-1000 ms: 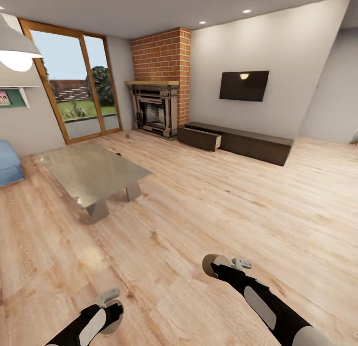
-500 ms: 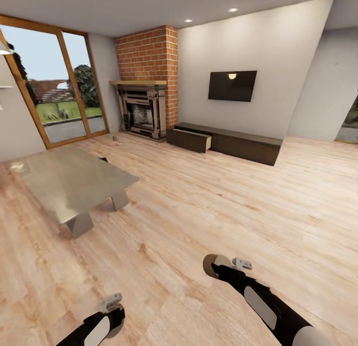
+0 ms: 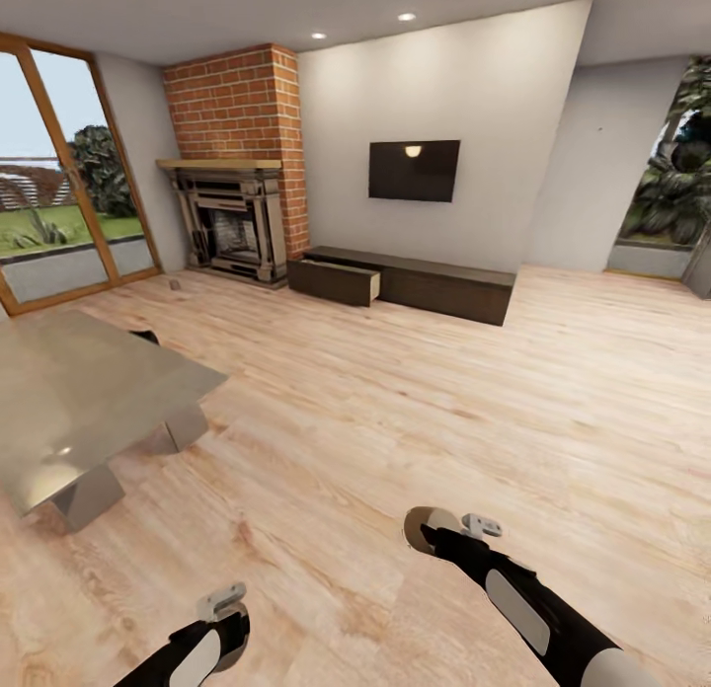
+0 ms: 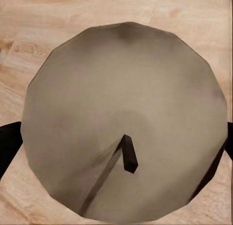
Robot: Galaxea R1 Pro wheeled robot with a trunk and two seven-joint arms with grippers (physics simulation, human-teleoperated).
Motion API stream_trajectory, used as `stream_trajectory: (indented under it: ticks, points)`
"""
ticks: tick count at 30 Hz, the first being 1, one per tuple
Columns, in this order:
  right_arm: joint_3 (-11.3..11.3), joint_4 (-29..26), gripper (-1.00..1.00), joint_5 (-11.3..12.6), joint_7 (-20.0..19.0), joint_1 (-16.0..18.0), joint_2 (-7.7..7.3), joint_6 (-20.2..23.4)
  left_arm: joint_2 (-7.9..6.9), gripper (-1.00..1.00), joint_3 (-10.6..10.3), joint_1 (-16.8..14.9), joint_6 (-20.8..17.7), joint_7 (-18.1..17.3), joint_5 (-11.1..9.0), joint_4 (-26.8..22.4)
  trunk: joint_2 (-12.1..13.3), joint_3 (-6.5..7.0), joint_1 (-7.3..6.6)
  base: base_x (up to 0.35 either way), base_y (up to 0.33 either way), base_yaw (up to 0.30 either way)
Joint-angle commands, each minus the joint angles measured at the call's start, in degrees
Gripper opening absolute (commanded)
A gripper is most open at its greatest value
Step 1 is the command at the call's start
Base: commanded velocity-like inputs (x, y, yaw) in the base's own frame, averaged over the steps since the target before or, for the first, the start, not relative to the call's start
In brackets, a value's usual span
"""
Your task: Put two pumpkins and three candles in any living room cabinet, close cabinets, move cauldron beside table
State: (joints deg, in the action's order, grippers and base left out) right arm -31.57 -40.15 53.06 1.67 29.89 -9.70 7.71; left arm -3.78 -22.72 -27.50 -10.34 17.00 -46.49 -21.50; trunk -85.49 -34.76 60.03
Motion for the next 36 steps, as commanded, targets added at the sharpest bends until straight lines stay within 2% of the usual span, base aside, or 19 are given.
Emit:
stream_trajectory:
  ticks: [1,7,17,24,36]
  points:
    - [-0.25,-0.09,-1.0,0.38,0.13,0.08,-0.06,0.09,-0.08,-1.0,-0.5,-0.01,-0.21,0.49,-0.37,-0.21,-0.03,-0.05,0.03,0.343,0.0,-0.287]
    - [-0.25,-0.11,-1.0,0.38,0.05,0.08,-0.08,0.23,-0.08,-1.0,-0.94,-0.01,-0.21,0.49,-0.44,-0.21,-0.03,-0.05,0.03,0.343,0.0,-0.211]
    - [-0.25,-0.1,-1.0,0.44,0.09,0.08,-0.06,0.22,-0.08,-1.0,-1.01,-0.01,-0.21,0.49,-0.44,-0.21,-0.03,-0.05,0.03,0.343,0.0,-0.015]
    - [-0.2,-0.09,-1.0,0.45,0.05,0.08,-0.12,0.23,-0.08,-1.0,-1.01,-0.01,-0.21,0.49,-0.44,-0.21,-0.03,-0.05,0.03,0.343,0.0,-0.158]
    - [-0.25,1.13,-1.0,0.29,0.18,0.08,-0.05,0.04,-0.08,-1.0,-1.01,-0.01,-0.21,0.49,-0.44,-0.21,-0.03,-0.05,0.03,0.343,0.0,-0.009]
